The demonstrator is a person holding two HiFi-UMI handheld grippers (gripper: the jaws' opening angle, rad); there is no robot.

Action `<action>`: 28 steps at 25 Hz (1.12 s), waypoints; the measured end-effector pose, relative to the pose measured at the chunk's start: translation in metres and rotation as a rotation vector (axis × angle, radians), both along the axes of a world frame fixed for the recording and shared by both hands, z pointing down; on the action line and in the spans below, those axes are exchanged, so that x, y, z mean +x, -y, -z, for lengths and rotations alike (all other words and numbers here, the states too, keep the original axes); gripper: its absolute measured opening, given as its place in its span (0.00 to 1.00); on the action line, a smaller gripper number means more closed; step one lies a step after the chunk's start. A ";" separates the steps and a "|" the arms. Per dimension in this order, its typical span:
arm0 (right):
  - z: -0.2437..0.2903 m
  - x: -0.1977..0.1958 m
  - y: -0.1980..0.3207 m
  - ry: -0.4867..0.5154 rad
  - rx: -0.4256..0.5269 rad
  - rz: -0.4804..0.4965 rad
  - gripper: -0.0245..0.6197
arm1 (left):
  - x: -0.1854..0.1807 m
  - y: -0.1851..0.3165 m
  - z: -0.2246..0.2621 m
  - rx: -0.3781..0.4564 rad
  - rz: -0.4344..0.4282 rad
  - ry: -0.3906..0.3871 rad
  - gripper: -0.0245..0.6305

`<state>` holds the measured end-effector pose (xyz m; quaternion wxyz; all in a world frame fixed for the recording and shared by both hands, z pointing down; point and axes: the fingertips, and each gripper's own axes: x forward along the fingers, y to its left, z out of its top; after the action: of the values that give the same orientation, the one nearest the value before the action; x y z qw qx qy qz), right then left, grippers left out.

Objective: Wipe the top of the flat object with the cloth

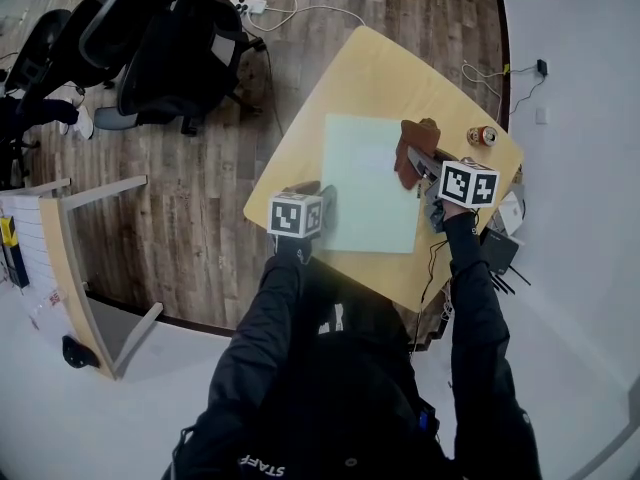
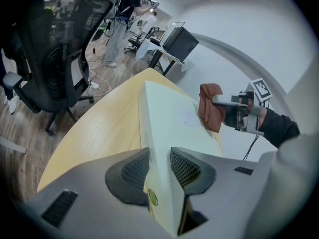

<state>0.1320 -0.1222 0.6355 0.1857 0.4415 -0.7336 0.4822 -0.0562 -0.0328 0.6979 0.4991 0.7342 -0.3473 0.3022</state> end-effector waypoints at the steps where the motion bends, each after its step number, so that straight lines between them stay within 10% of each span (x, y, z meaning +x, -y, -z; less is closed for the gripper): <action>1: 0.013 -0.015 -0.001 0.063 0.020 0.008 0.20 | 0.000 0.000 0.000 -0.001 0.000 0.000 0.26; 12: 0.012 -0.166 -0.022 0.327 -0.061 0.196 0.20 | -0.001 -0.001 0.000 -0.002 0.002 -0.005 0.26; 28: -0.045 -0.135 -0.029 0.153 -0.157 0.158 0.20 | -0.004 0.000 -0.002 -0.003 -0.003 -0.008 0.26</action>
<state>-0.0030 -0.0928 0.6807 0.2005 0.3282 -0.7381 0.5544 -0.0599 -0.0329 0.6996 0.5013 0.7351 -0.3438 0.3002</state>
